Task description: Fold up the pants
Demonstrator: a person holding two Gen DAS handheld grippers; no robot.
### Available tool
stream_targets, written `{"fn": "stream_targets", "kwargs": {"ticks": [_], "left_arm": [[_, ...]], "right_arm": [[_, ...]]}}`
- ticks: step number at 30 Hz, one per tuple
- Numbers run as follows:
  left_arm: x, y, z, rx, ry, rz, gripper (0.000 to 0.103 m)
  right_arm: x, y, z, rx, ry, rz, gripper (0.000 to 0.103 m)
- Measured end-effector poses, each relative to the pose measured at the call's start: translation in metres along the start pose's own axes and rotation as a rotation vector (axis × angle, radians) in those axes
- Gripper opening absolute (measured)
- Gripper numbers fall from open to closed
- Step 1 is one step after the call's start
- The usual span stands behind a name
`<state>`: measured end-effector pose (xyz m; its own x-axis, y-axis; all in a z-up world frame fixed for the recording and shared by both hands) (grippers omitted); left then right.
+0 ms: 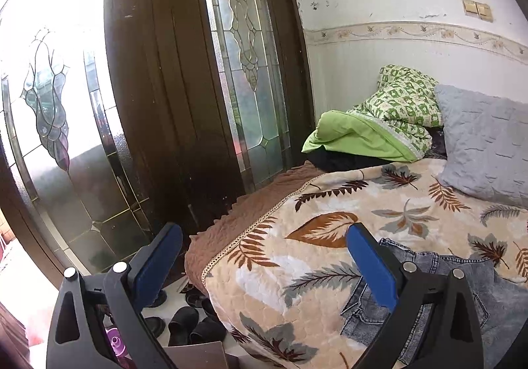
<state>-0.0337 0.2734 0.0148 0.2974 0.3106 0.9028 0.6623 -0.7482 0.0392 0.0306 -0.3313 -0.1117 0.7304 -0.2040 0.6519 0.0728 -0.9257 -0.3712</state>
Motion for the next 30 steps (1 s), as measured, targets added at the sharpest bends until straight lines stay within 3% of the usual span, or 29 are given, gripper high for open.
{"fn": "stream_targets", "kwargs": {"ticks": [3,7,11,14,17,18,21,25,28,30], "left_arm": [[0.001,0.004,-0.004,-0.006,0.003,0.001,0.1],[-0.008,0.031,-0.009,-0.069,-0.034,0.024,0.1],[-0.041,0.091,-0.021,-0.193,-0.085,0.141,0.1],[-0.085,0.148,-0.034,-0.322,-0.168,0.276,0.1],[-0.139,0.199,-0.04,-0.406,-0.277,0.422,0.1],[-0.157,0.213,-0.041,-0.429,-0.312,0.469,0.1],[-0.204,0.244,-0.039,-0.464,-0.412,0.568,0.1],[-0.244,0.257,-0.033,-0.467,-0.503,0.618,0.1],[-0.259,0.256,-0.023,-0.45,-0.554,0.628,0.1],[-0.259,0.253,-0.02,-0.471,-0.57,0.604,0.1]], "right_arm": [[0.0,0.003,-0.001,0.0,0.003,0.006,0.014],[0.001,0.012,-0.009,-0.001,0.018,0.035,0.014],[0.001,0.027,-0.023,0.031,0.04,0.115,0.014],[-0.008,0.042,-0.036,0.079,0.04,0.213,0.015],[-0.028,0.054,-0.048,0.107,0.024,0.302,0.023],[-0.036,0.058,-0.052,0.114,0.021,0.33,0.03],[-0.063,0.066,-0.06,0.156,0.003,0.455,0.065],[-0.087,0.075,-0.061,0.215,0.009,0.588,0.066],[-0.105,0.08,-0.048,0.269,-0.003,0.716,0.066],[-0.113,0.083,-0.037,0.255,-0.033,0.762,0.066]]}}
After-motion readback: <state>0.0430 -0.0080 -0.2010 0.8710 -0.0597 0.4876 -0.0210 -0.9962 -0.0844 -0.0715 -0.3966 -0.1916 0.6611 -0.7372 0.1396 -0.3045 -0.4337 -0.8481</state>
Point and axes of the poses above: each gripper's, at about its wrist camera, not at the fingertips, and z roughly the way its jaws point, y to its right, x to its top, the point moved 6 cm from there along z, roughly the way its jaws point, and after that the axes turned 12 degrees about -z, right-handed, at the moved point
